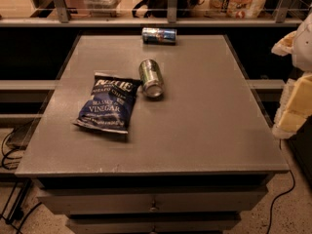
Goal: Place green can upright
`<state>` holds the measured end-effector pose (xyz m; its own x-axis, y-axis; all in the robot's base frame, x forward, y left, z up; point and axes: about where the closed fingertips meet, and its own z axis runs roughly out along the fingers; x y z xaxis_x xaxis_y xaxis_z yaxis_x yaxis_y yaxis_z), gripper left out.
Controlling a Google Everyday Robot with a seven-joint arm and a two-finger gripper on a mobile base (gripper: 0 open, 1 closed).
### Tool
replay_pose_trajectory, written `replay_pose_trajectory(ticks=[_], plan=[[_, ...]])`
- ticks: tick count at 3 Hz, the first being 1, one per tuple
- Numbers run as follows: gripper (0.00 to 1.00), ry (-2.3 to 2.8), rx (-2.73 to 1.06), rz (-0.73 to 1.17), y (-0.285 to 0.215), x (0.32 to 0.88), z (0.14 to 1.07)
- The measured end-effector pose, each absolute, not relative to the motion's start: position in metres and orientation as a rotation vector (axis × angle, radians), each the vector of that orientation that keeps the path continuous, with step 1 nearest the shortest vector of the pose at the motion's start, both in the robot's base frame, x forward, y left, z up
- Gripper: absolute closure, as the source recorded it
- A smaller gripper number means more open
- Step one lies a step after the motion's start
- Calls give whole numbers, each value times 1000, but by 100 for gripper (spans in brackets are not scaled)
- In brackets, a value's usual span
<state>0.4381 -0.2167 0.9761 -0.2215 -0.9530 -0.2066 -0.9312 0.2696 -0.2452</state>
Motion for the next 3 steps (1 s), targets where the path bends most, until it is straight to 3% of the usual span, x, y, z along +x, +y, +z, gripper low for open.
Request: replay_pose_trajectory(ticks=[1,3], plan=[[0,2234,-1704,-97,-213,439,977],[0,2293,-1527,-57,-145,452,969]])
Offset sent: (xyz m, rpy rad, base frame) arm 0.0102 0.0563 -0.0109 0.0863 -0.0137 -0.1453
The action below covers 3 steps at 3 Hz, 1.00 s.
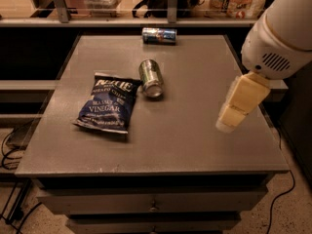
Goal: Place green can upright
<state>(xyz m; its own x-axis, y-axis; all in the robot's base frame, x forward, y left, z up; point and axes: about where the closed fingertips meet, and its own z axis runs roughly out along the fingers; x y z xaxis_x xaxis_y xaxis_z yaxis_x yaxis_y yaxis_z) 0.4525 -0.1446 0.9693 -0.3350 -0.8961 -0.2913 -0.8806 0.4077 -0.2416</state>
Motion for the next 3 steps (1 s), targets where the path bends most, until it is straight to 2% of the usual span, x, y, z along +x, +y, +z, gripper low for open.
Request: replay_pose_trajectory(ticks=[1,3], plan=[[0,2293,-1527,-57,-145,452,969],[0,2278,-1500,93,-105,485,957]])
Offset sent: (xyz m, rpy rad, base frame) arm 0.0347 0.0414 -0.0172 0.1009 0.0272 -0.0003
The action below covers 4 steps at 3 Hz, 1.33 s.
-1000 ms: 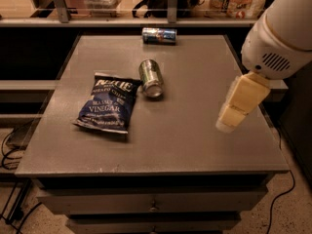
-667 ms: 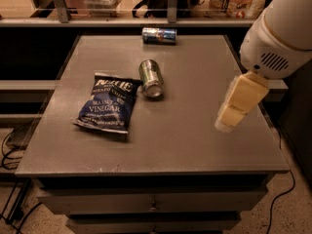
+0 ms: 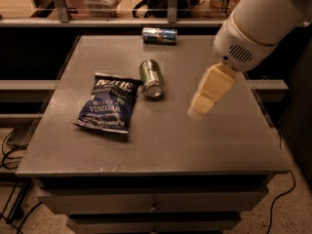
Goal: Place green can upright
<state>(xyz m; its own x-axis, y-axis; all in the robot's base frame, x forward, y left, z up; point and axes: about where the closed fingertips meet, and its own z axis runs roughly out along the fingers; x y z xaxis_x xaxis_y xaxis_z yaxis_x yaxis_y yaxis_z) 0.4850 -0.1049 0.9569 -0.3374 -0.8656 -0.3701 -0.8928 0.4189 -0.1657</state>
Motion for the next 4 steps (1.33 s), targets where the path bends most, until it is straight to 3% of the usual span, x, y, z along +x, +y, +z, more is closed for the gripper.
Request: replay_pose_trajectory(ticks=[2,3,4], plan=[[0,2293,-1449,268,-48,531,947],[0,2274,-1398,337,-1,596,950],[0,2274,-1398,337,-1,596,950]])
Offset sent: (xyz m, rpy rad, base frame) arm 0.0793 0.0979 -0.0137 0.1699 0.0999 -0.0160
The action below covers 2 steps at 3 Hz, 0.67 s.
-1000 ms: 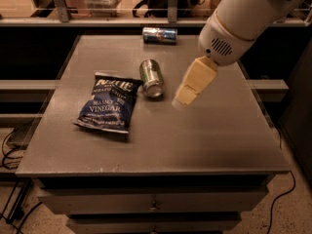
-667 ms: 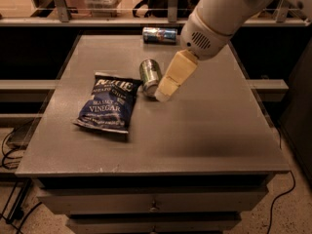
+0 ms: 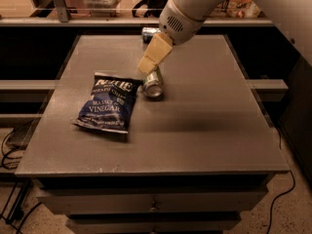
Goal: Place green can upright
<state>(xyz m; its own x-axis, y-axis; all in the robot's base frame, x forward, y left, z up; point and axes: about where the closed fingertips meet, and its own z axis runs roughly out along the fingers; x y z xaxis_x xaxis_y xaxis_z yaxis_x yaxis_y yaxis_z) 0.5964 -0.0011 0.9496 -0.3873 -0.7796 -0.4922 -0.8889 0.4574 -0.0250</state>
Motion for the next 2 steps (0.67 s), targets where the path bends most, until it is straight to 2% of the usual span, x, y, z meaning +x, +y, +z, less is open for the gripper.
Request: replay_pose_trajectory(ticks=[2], plan=[[0,2342,-1268,450,21,626,922]])
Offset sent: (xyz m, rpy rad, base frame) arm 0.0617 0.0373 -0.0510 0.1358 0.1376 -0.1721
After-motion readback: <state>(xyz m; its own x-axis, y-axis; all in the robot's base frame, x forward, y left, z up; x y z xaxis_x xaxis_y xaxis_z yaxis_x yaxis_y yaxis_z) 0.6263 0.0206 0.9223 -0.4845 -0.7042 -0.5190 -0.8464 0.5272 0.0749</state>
